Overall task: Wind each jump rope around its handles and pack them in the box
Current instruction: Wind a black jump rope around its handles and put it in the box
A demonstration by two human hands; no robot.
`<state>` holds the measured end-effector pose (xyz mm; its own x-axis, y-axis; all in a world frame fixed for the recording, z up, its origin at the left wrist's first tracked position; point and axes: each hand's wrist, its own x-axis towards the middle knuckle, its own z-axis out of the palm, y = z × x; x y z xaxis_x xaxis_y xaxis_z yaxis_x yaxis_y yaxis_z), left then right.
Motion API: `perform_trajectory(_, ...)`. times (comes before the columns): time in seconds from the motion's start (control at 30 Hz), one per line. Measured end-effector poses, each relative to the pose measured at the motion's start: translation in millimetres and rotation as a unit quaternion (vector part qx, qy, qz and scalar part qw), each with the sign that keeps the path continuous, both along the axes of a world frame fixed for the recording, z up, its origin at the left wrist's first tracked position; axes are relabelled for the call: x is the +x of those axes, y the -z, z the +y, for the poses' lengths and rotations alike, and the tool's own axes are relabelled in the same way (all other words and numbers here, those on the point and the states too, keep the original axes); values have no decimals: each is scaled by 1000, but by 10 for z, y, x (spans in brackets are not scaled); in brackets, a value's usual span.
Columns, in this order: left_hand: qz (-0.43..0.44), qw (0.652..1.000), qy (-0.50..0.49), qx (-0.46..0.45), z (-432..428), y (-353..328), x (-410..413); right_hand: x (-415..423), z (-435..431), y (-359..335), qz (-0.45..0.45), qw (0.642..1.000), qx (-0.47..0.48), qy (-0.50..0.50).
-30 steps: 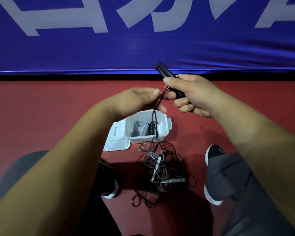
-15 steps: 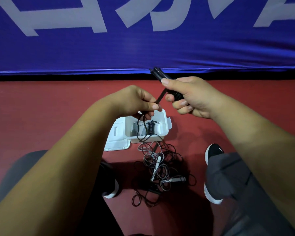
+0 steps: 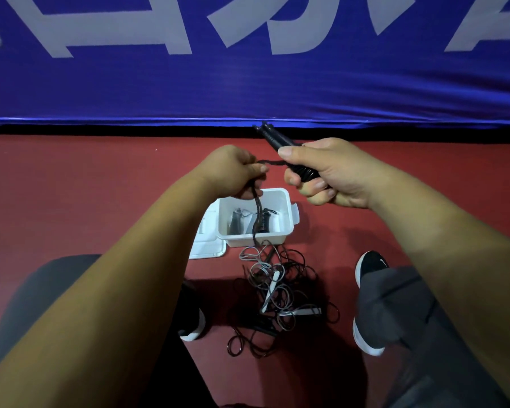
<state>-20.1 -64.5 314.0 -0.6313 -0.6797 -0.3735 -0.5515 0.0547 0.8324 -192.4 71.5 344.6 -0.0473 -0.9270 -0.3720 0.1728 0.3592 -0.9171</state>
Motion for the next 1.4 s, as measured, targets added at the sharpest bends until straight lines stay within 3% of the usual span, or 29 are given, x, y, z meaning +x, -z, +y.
perform_trajectory(0.2,122,992,0,-36,-31,-101,-1,42,109,22,32,980,89,-174)
perform_trajectory(0.43,195,980,29,-33,25,-294,-55,-2,99,48,82,963,102,-236)
perform_trajectory(0.73,112,954,134,-243,95,-429,-57,-103,27,214,221,956,111,-159)
perform_trajectory(0.9,-11,917,206,-341,95,-464,32,-196,-33,329,294,949,97,-53)
perform_trajectory(0.97,-56,917,222,-327,117,-440,56,-209,-63,362,304,949,85,5)
perform_trajectory(1.07,-78,932,200,-292,118,-375,59,-178,-96,373,266,960,71,55)
perform_trajectory(1.23,-152,934,165,-278,87,-218,38,-52,-120,309,178,982,49,44)
perform_trajectory(1.4,-73,982,78,-155,167,-126,-14,-23,-165,251,67,990,45,115)
